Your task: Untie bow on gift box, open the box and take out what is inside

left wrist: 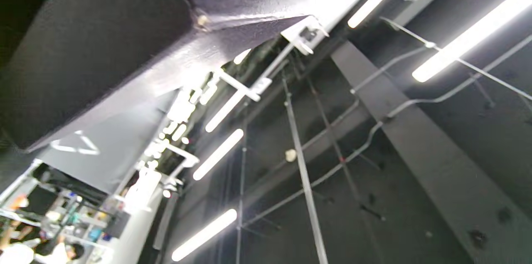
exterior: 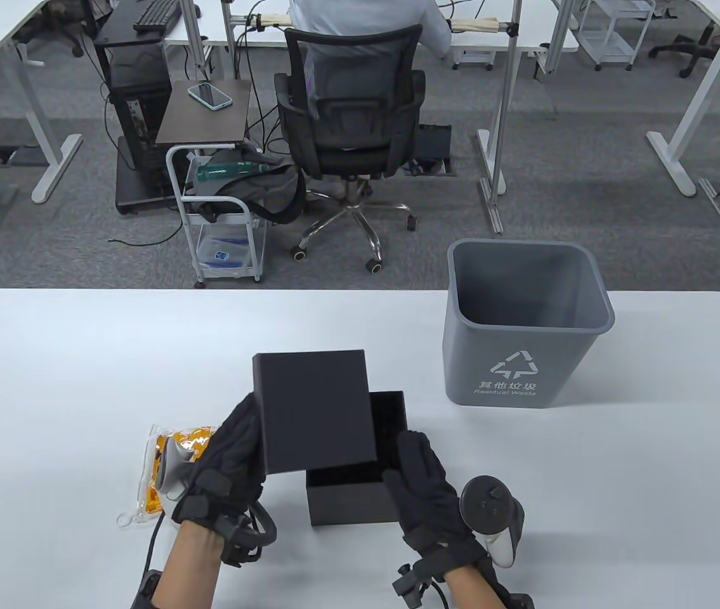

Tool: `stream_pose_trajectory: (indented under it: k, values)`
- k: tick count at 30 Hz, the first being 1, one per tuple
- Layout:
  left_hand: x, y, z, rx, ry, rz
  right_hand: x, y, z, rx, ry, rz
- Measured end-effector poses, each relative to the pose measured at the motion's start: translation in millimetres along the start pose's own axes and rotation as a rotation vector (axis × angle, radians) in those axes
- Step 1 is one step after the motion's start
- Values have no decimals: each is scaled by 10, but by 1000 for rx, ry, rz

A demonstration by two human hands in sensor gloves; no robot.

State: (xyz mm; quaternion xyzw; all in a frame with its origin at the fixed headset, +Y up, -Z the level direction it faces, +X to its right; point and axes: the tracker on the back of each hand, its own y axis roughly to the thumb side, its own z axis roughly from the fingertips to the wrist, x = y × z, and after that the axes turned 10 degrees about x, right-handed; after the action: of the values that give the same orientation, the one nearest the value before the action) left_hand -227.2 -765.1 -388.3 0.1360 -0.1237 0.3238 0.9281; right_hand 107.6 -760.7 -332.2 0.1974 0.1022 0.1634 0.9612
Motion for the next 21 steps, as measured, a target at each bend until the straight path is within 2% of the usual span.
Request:
stream_pose_trajectory:
  k: [3, 5, 8, 12, 14, 18, 21]
  values:
    - [11, -97, 34, -25, 65, -15, 8, -9, 3, -4, -4, -30]
    - [-4, -98, 56, -62, 94, -87, 14, -19, 3, -7, -7, -60]
    - [-30, -67, 77, -107, 73, -294, 19, -60, 8, -6, -43, -157]
    - [-87, -48, 138, -174, 194, -545, 35, -107, 8, -14, -57, -269]
    - [-140, -68, 151, -198, 173, -640, 41, -113, 10, -14, -62, -283]
    - [-132, -180, 175, -166, 120, -527, 57, -137, 17, -8, -91, -331]
    - [-55, -261, 193, -116, 63, -529, 67, -179, 31, -21, -129, -441]
